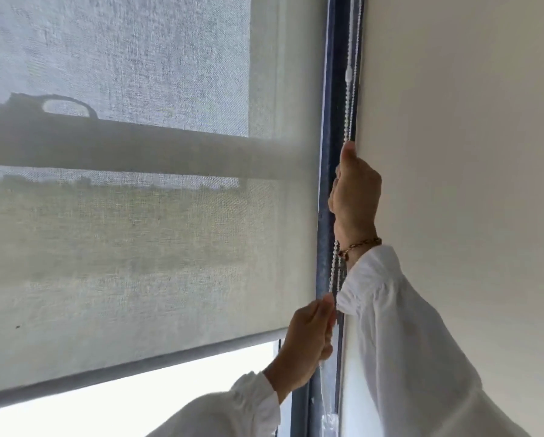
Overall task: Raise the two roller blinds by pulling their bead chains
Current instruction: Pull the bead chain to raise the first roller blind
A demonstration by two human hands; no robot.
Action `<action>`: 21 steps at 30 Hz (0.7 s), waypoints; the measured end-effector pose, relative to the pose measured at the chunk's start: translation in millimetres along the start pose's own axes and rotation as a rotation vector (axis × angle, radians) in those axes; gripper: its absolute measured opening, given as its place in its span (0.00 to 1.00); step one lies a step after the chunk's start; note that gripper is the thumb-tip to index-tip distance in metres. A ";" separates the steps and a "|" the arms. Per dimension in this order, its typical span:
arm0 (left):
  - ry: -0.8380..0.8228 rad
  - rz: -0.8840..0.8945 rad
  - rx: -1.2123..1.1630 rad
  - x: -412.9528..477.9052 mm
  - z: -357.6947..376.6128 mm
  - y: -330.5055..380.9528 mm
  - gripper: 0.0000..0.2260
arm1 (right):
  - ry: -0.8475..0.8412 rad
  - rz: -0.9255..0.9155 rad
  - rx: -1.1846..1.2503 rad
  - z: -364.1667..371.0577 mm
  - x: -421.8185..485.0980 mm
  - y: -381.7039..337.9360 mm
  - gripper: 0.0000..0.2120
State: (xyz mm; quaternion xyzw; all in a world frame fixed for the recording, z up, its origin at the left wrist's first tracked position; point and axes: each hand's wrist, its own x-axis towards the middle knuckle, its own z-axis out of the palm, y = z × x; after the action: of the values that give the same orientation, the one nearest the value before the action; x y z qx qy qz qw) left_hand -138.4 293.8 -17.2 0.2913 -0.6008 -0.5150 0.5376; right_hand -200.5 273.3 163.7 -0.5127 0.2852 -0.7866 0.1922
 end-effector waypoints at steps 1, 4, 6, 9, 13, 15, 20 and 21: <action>-0.002 0.001 0.005 3.1 -1.2 3.6 0.18 | 0.031 -0.105 -0.043 2.0 -4.1 -0.6 0.28; 0.052 0.017 -0.038 15.7 -9.3 22.5 0.20 | 0.102 -0.325 -0.136 -1.8 -14.6 -10.9 0.25; 0.111 0.072 -0.079 27.1 -15.9 41.7 0.23 | 0.147 -0.383 -0.169 -8.2 -21.3 -11.9 0.24; 0.125 0.174 -0.131 42.0 -21.1 87.6 0.25 | 0.160 -0.396 -0.204 -15.6 -41.6 5.6 0.22; 0.045 0.295 -0.165 52.2 -17.6 150.1 0.22 | 0.121 -0.416 -0.207 -23.9 -88.9 47.1 0.20; -0.025 0.302 -0.170 54.1 -10.1 172.4 0.21 | 0.086 -0.392 -0.205 -28.2 -115.6 69.5 0.23; 0.051 0.370 -0.098 52.7 13.8 181.6 0.15 | 0.028 -0.357 -0.232 -31.8 -152.8 96.3 0.23; 0.106 0.422 -0.115 52.8 15.4 179.0 0.16 | 0.009 -0.301 -0.197 -31.3 -152.2 97.9 0.22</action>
State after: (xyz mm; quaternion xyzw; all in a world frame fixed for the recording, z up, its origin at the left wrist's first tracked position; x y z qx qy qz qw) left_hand -129.8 304.4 169.6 0.1546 -0.5891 -0.4085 0.6799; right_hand -167.3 297.0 -15.3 -0.5623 0.2817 -0.7772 0.0198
